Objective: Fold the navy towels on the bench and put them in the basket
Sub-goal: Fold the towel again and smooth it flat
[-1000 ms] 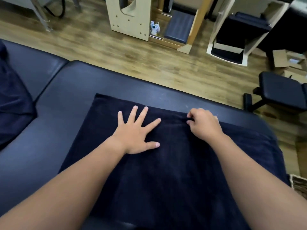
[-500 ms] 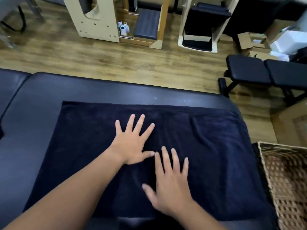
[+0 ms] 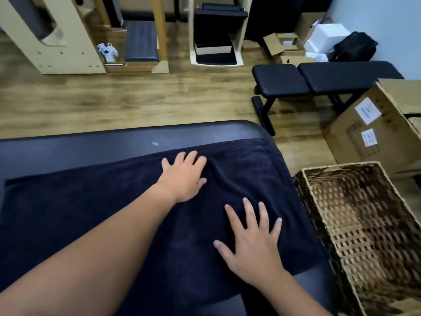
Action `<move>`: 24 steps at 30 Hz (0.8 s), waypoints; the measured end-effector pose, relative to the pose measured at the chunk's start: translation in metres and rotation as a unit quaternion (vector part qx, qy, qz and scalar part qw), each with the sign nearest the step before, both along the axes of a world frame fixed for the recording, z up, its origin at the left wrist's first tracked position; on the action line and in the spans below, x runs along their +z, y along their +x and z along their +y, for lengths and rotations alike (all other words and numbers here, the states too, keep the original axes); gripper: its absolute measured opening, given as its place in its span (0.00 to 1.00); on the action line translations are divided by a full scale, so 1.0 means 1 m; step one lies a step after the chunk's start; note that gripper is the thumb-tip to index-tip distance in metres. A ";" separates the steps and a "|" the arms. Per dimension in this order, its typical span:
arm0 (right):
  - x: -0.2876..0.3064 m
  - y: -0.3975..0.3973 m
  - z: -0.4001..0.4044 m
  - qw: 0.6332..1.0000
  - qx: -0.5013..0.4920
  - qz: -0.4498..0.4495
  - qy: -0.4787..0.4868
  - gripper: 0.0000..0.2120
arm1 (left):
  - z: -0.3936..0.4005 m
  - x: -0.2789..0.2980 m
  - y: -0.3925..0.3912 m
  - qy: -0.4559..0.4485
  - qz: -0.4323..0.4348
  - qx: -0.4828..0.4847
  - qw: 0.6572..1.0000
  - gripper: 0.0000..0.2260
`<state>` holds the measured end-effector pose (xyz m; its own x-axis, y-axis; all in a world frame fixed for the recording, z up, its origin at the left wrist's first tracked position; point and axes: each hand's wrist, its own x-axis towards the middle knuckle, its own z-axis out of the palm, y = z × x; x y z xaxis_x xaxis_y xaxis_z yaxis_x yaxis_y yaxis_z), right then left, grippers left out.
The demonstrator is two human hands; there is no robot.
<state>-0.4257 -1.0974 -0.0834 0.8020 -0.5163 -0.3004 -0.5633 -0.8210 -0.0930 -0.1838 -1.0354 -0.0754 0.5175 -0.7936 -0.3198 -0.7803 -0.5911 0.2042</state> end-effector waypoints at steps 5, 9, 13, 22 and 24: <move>-0.001 -0.003 -0.017 1.000 -0.007 -0.024 0.010 0.38 | -0.042 0.004 0.011 -0.055 -0.033 0.067 0.996 0.06; -0.007 -0.011 -0.033 0.997 -0.074 -0.036 -0.001 0.36 | -0.057 0.008 0.029 -0.112 0.073 0.216 0.967 0.05; -0.008 -0.019 -0.038 0.995 -0.092 -0.046 -0.007 0.35 | -0.078 0.013 0.023 -0.067 0.143 0.204 0.966 0.07; -0.013 -0.041 -0.055 0.964 -0.246 -0.060 -0.082 0.28 | -0.136 0.010 0.025 -0.184 0.170 0.186 0.950 0.08; -0.014 -0.048 -0.058 0.961 -0.253 -0.063 -0.095 0.29 | -0.146 0.010 0.023 -0.164 0.204 0.174 0.950 0.04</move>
<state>-0.4742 -1.1554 -0.0977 0.4577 -0.8856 -0.0792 -0.8889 -0.4538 -0.0625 -0.1612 -1.1813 -0.0658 0.6525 -0.6891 -0.3151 -0.3669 -0.6512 0.6643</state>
